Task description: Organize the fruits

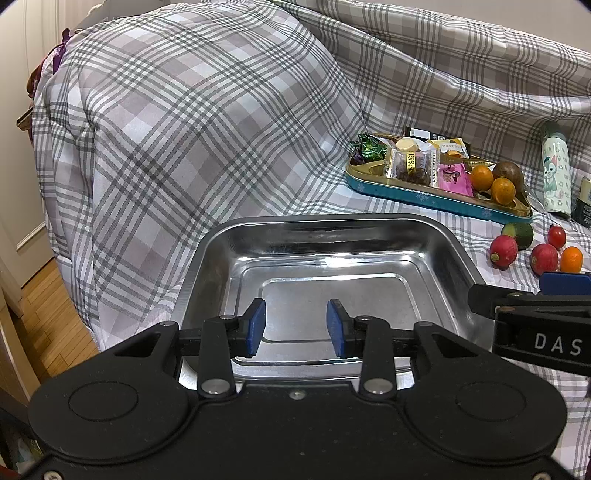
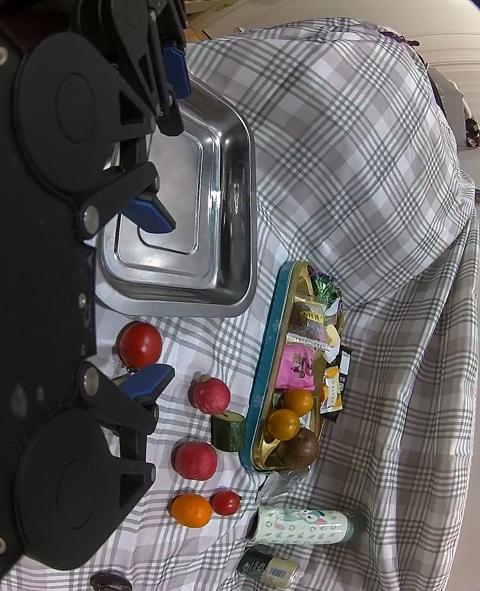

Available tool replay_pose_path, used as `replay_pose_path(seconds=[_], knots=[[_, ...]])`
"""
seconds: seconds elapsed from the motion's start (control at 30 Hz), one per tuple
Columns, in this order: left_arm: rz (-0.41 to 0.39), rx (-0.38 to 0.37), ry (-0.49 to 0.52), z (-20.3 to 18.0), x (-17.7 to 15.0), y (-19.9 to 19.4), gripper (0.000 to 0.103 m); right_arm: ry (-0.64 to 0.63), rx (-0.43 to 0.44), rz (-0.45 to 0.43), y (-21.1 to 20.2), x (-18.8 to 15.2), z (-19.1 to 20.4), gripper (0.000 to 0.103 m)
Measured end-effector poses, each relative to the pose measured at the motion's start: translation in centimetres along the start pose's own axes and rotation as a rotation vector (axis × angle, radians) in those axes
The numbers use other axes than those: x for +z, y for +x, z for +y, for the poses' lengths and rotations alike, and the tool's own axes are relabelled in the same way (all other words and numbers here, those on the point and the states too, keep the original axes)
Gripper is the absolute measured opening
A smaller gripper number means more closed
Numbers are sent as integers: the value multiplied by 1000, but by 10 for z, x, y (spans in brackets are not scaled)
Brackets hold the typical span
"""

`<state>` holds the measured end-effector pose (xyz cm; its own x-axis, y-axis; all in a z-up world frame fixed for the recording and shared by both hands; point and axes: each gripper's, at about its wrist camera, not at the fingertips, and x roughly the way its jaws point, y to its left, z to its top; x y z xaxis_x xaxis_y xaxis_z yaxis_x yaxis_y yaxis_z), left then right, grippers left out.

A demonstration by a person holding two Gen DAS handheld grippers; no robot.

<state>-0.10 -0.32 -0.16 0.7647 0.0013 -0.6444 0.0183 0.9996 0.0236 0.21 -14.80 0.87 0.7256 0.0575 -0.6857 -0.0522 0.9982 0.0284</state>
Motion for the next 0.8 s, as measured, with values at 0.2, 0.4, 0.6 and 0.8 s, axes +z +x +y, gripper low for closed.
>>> replay_pose_path(seconds=[0.2, 0.4, 0.6, 0.8], knots=[[1, 0, -1, 0, 0, 0, 45, 1, 2, -2, 0, 0, 0, 79], [1, -1, 0, -1, -1, 0, 45, -1, 3, -1, -1, 0, 0, 79], [4, -5, -1, -2, -2, 0, 45, 1, 2, -1, 0, 0, 0, 79], [6, -7, -2, -2, -2, 0, 45, 3, 3, 3, 0, -1, 0, 79]])
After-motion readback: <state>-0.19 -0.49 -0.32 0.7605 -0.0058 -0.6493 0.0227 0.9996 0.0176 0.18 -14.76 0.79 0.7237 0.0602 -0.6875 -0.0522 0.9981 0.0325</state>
